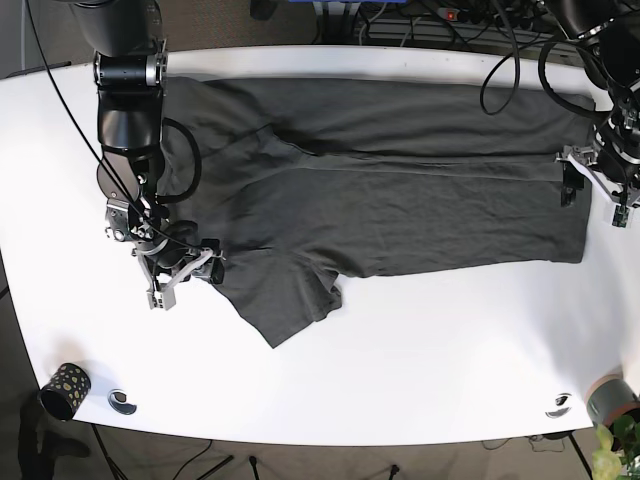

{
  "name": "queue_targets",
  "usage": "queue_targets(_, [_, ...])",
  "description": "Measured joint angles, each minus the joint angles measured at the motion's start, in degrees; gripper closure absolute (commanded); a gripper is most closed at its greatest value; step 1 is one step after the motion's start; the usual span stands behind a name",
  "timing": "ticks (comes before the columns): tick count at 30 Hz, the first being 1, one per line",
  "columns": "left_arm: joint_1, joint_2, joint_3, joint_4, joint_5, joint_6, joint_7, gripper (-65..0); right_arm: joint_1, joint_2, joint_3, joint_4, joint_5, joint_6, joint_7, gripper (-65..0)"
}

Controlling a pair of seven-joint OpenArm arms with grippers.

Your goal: Fold the T-shirt properly

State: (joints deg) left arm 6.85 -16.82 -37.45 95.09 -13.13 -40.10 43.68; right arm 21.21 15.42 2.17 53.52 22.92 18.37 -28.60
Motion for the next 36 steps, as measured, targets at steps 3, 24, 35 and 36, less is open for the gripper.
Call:
queue_targets(3, [-1.4, 0.0, -0.2, -2.9, 0.4, 1.0, 0.7, -46.3, -0.7, -0.5, 0.1, 0.9, 0.0, 0.04, 0.5, -38.5])
queue_targets(24, [-26.5, -3.2, 3.3, -39.8, 15.2, 6.9, -6.1, -46.7, -0.7, -1.3, -6.1, 0.8, 0.8, 0.13, 1.4, -6.0])
queue_targets(35, [-33.5, -6.0, 5.3, -56.3, 14.8, 7.0, -13.8, -46.7, -0.7, -1.0, -6.1, 0.8, 0.9, 0.33, 1.2, -5.9])
queue_targets(36, [-33.7, -6.5, 5.3, -57.0, 14.8, 7.0, -14.7, -46.7, -0.7, -1.0, -6.1, 0.8, 0.9, 0.33, 1.2, -5.9])
